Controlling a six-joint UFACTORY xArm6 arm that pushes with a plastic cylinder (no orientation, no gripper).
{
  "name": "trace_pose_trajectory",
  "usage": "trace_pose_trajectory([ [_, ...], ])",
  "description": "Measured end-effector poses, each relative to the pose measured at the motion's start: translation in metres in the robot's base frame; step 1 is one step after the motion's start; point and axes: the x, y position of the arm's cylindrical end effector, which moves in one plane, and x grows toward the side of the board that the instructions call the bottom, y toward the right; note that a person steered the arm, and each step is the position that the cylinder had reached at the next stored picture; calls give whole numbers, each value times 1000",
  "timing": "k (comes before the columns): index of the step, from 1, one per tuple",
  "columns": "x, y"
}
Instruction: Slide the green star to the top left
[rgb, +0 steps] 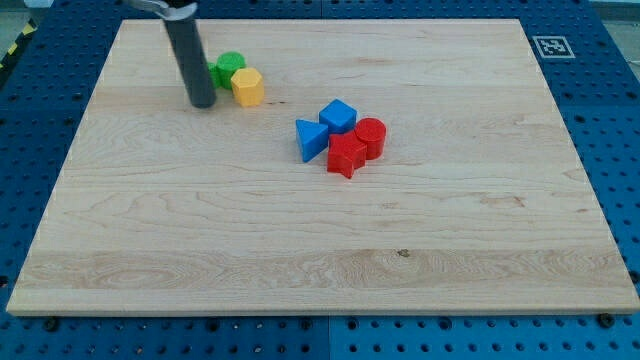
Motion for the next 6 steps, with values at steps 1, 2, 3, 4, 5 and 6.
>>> trace_pose_trajectory([
  [1,2,28],
  [2,0,25],
  [3,-4,6],
  [4,-18,-6],
  [5,-37,-11],
  [6,-53,-26],
])
